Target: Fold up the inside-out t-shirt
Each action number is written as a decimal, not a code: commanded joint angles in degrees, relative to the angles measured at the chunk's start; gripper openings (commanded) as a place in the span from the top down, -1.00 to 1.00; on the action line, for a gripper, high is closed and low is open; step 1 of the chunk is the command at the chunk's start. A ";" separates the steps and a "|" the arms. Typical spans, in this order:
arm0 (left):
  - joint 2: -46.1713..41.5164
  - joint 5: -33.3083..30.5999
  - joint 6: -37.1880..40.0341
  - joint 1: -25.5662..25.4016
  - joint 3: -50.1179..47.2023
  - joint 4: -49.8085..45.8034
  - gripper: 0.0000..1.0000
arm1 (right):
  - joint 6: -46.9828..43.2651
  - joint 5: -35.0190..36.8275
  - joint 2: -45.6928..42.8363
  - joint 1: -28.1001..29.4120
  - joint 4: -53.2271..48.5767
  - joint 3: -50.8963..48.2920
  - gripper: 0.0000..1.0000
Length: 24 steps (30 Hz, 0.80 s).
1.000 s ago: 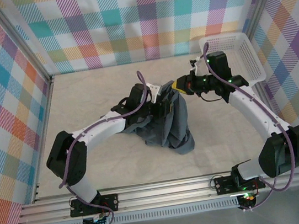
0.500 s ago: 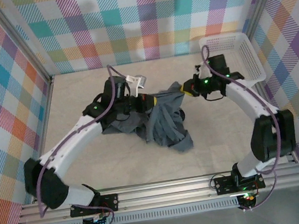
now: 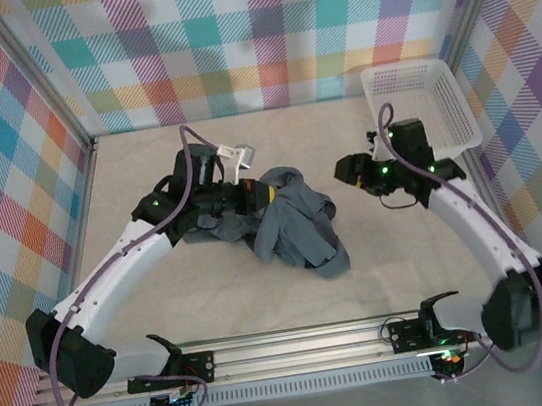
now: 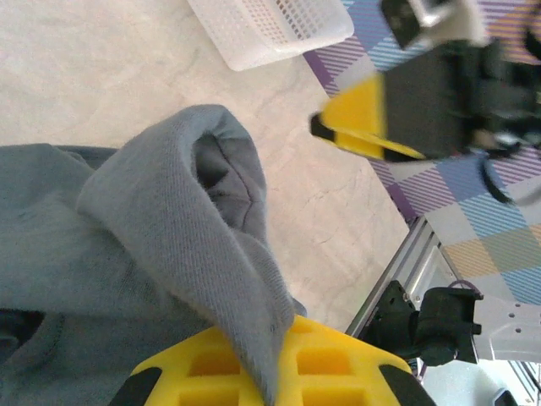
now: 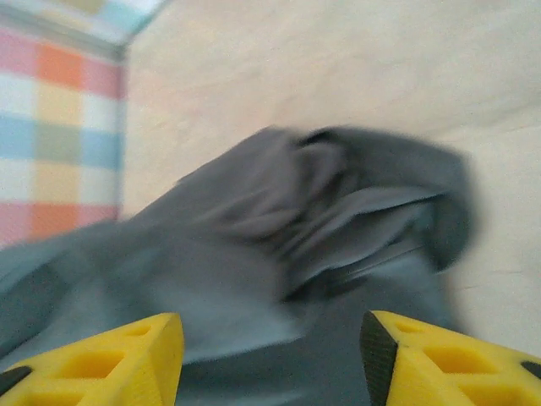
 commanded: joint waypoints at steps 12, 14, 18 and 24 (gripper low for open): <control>-0.54 0.03 -3.31 0.60 2.98 2.30 1.00 | 17.88 9.74 11.58 20.11 7.29 3.57 0.81; -1.04 -0.95 -3.87 0.90 3.04 1.85 1.00 | 16.83 11.20 10.11 20.08 7.75 1.57 1.00; -1.75 -2.66 -4.49 2.55 2.91 0.64 1.00 | 13.00 18.09 5.63 19.95 3.45 -2.24 1.00; -1.68 -0.47 -5.26 5.17 2.76 0.15 0.91 | 6.24 12.50 0.79 18.70 7.32 -9.08 1.00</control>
